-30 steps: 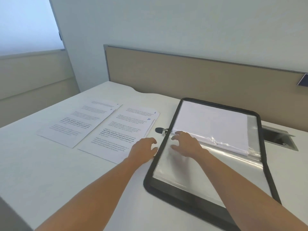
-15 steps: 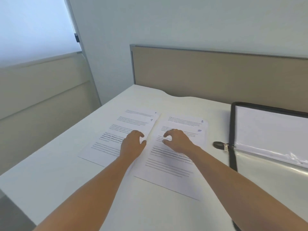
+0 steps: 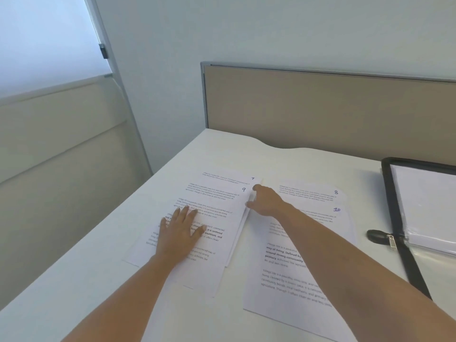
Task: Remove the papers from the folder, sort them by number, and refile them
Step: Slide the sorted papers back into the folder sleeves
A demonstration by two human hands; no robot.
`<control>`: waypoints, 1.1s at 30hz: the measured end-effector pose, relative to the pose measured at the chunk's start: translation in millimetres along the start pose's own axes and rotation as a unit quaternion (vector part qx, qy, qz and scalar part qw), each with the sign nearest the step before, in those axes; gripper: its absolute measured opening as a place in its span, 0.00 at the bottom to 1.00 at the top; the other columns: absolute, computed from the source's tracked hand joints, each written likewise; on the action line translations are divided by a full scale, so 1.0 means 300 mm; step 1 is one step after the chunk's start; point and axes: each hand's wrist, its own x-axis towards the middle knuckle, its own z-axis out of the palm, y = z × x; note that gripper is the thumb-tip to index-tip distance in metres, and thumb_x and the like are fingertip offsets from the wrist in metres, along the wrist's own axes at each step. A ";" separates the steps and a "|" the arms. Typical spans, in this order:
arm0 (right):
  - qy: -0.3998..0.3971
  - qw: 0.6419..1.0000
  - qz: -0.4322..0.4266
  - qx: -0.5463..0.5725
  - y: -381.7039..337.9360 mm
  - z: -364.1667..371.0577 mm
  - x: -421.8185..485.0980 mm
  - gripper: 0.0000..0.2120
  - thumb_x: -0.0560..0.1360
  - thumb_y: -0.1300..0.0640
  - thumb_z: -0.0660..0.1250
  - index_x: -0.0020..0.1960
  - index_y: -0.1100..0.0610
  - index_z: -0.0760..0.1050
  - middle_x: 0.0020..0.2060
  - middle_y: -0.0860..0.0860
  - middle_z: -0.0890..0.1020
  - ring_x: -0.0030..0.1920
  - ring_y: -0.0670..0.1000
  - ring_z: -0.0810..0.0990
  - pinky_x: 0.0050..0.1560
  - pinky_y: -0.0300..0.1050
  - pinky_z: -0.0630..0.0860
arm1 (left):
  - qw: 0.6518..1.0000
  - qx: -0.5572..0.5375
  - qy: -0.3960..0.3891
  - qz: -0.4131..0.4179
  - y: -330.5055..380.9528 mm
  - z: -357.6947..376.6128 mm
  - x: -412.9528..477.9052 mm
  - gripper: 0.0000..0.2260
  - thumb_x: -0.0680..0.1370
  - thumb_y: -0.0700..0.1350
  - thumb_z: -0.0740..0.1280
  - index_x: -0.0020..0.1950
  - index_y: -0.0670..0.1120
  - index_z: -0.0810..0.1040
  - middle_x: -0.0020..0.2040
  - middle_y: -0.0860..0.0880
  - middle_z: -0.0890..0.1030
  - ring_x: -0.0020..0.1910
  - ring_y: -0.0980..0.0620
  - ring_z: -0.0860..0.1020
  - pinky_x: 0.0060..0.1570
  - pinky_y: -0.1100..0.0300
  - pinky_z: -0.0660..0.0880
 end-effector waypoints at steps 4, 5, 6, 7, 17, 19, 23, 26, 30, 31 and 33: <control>0.024 0.996 0.044 0.077 -0.030 0.000 0.078 0.28 0.77 0.52 0.64 0.71 0.63 0.58 0.65 0.59 0.71 0.65 0.58 0.69 0.61 0.47 0.68 | 0.999 -0.025 0.025 -0.001 -0.026 0.018 0.002 0.43 0.64 0.70 0.32 0.76 0.55 0.53 0.78 0.54 0.50 0.77 0.54 0.46 0.73 0.49 0.42; 0.035 0.991 0.059 0.112 -0.041 -0.003 0.094 0.28 0.77 0.53 0.64 0.71 0.63 0.59 0.64 0.59 0.71 0.64 0.58 0.70 0.59 0.45 0.69 | 0.999 -0.029 0.028 0.000 -0.027 0.020 0.002 0.43 0.65 0.70 0.33 0.76 0.56 0.53 0.78 0.54 0.50 0.77 0.54 0.46 0.73 0.49 0.42; 0.046 0.985 0.075 0.146 -0.051 -0.007 0.111 0.26 0.76 0.53 0.64 0.69 0.63 0.61 0.62 0.58 0.72 0.62 0.57 0.72 0.55 0.44 0.69 | 0.999 -0.032 0.031 0.000 -0.028 0.020 0.001 0.43 0.65 0.70 0.33 0.76 0.56 0.53 0.78 0.55 0.50 0.77 0.54 0.46 0.73 0.49 0.42; 0.052 0.978 0.087 0.182 -0.062 -0.010 0.125 0.22 0.76 0.55 0.64 0.66 0.63 0.64 0.59 0.57 0.73 0.56 0.56 0.73 0.50 0.42 0.69 | 0.999 -0.034 0.033 0.000 -0.028 0.021 0.002 0.43 0.65 0.70 0.33 0.76 0.56 0.54 0.78 0.55 0.50 0.77 0.54 0.46 0.73 0.49 0.42; 0.117 0.924 0.205 0.300 -0.060 0.005 0.211 0.16 0.77 0.63 0.58 0.32 0.59 0.60 0.28 0.53 0.66 0.32 0.54 0.70 0.29 0.38 0.62 | 0.999 -0.023 0.036 -0.002 -0.034 0.025 0.000 0.45 0.63 0.73 0.30 0.76 0.56 0.52 0.78 0.55 0.49 0.77 0.55 0.46 0.73 0.50 0.41; 0.115 0.907 0.210 0.345 -0.053 0.003 0.219 0.15 0.77 0.64 0.60 0.32 0.60 0.62 0.28 0.54 0.68 0.33 0.54 0.70 0.33 0.41 0.67 | 0.999 -0.025 0.037 -0.003 -0.036 0.025 0.002 0.44 0.64 0.72 0.31 0.76 0.56 0.52 0.78 0.55 0.49 0.77 0.55 0.46 0.73 0.50 0.41; 0.109 0.891 0.210 0.387 -0.042 -0.004 0.219 0.13 0.73 0.69 0.60 0.31 0.60 0.63 0.28 0.53 0.68 0.31 0.53 0.69 0.39 0.42 0.67 | 0.999 -0.024 0.036 -0.002 -0.037 0.024 -0.003 0.43 0.64 0.71 0.31 0.76 0.56 0.52 0.78 0.55 0.49 0.77 0.55 0.46 0.73 0.50 0.41; 0.094 0.899 0.202 0.377 -0.043 0.010 0.209 0.14 0.73 0.66 0.62 0.31 0.60 0.65 0.28 0.54 0.69 0.28 0.52 0.67 0.34 0.42 0.67 | 0.999 -0.028 0.037 -0.001 -0.037 0.020 -0.004 0.42 0.65 0.70 0.32 0.76 0.56 0.53 0.78 0.55 0.49 0.77 0.55 0.46 0.73 0.50 0.40; 0.119 0.913 0.183 0.343 -0.032 0.044 0.206 0.17 0.75 0.63 0.63 0.28 0.57 0.65 0.27 0.54 0.70 0.31 0.54 0.70 0.31 0.41 0.65 | 0.999 -0.029 0.035 -0.004 -0.036 0.020 -0.004 0.42 0.65 0.70 0.32 0.76 0.56 0.53 0.78 0.55 0.49 0.77 0.55 0.46 0.73 0.50 0.40; 0.129 0.913 0.176 0.344 -0.029 0.048 0.206 0.17 0.76 0.62 0.64 0.29 0.56 0.66 0.30 0.55 0.72 0.35 0.55 0.72 0.34 0.41 0.68 | 0.999 -0.029 0.034 -0.005 -0.036 0.019 -0.004 0.42 0.65 0.70 0.32 0.76 0.56 0.53 0.78 0.55 0.49 0.77 0.55 0.46 0.73 0.50 0.40; 0.152 0.904 0.168 0.363 -0.022 0.049 0.204 0.15 0.77 0.60 0.65 0.32 0.55 0.69 0.38 0.56 0.75 0.41 0.56 0.75 0.43 0.43 0.72 | 0.999 -0.030 0.030 -0.005 -0.038 0.018 -0.003 0.42 0.65 0.70 0.32 0.76 0.56 0.52 0.78 0.55 0.49 0.77 0.55 0.45 0.73 0.50 0.40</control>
